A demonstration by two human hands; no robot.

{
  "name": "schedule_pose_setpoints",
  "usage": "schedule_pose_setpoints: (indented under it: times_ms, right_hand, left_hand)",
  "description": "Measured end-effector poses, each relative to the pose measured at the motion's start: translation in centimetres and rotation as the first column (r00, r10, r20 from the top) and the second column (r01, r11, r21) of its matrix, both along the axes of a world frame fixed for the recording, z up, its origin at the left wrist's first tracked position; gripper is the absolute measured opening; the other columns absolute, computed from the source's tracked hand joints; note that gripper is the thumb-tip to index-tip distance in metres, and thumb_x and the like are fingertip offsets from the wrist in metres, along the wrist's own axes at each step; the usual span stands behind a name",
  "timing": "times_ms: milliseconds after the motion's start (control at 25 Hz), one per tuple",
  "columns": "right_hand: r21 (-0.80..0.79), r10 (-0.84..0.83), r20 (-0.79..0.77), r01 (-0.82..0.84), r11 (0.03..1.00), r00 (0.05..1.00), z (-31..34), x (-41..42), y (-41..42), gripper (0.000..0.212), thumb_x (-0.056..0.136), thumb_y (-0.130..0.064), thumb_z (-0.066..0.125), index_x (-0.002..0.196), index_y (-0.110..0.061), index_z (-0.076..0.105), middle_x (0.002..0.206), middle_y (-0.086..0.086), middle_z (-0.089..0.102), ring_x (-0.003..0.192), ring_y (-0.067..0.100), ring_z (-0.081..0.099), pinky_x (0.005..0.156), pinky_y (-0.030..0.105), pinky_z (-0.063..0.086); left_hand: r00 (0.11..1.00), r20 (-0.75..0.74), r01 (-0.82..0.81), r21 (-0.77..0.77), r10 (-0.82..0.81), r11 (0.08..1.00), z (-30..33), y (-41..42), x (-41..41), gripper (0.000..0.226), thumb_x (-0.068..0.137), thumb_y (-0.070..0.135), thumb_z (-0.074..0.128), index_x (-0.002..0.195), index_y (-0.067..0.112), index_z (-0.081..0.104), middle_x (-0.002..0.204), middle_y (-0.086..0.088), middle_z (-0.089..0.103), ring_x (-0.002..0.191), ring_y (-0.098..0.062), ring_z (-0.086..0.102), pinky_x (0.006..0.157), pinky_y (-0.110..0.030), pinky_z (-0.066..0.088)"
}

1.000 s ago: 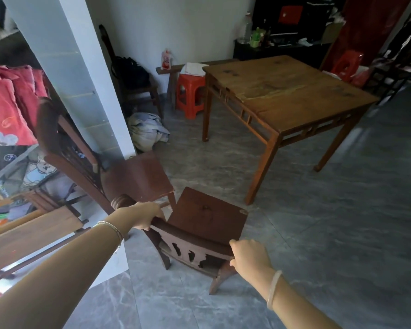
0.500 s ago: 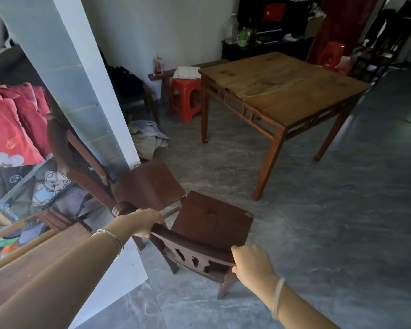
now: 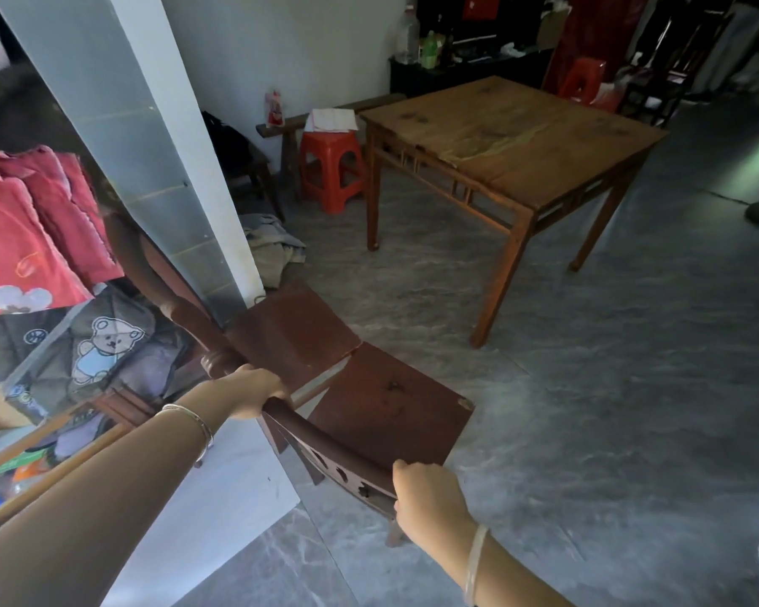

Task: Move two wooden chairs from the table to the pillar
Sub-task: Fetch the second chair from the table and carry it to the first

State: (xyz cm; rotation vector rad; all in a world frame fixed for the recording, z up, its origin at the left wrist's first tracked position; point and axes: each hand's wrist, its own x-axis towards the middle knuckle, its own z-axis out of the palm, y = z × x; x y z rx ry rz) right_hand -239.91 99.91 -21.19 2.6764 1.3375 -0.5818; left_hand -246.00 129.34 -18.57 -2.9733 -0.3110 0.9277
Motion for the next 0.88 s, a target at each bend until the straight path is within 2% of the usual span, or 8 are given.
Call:
schedule_pose_setpoints:
  times_ms: [440, 680, 880]
  right_hand:
    - [0.041, 0.004, -0.026, -0.003, 0.999, 1.000, 0.2, -4.1, 5.6, 0.025, 0.087, -0.012, 0.061, 0.109, -0.007, 0.054, 0.105, 0.014, 0.071, 0.099, 0.034, 0.067, 0.077, 0.037, 0.052]
    - [0.049, -0.049, -0.103, 0.054, 0.997, 0.993, -0.2, -6.4, 6.8, 0.026, 0.086, -0.009, 0.060, 0.111, -0.006, 0.053, 0.105, 0.014, 0.069, 0.099, 0.036, 0.066, 0.080, 0.045, 0.053]
    - [0.098, -0.022, -0.097, 0.032, 0.995, 0.995, -0.3, -7.4, 8.3, 0.025, 0.085, -0.006, 0.059, 0.110, -0.004, 0.054, 0.104, 0.017, 0.070, 0.098, 0.036, 0.068, 0.080, 0.040, 0.054]
  left_hand:
    - [0.999, 0.012, 0.037, 0.081, -0.039, 0.996, -1.3, 6.3, -1.9, 0.042, 0.085, 0.005, 0.058, 0.121, 0.026, 0.061, 0.124, 0.007, 0.064, 0.124, -0.020, 0.050, 0.112, -0.039, 0.029]
    - [0.998, -0.021, 0.063, 0.144, -0.061, 0.987, -0.6, 6.7, -2.7, 0.044, 0.090, 0.009, 0.056, 0.130, 0.029, 0.056, 0.137, 0.007, 0.056, 0.135, -0.021, 0.042, 0.119, -0.041, 0.017]
    - [0.998, -0.036, 0.067, 0.231, -0.060, 0.971, 0.1, 7.3, -3.2, 0.050, 0.091, 0.007, 0.049, 0.133, 0.033, 0.052, 0.143, 0.009, 0.049, 0.139, -0.014, 0.036, 0.121, -0.042, 0.016]
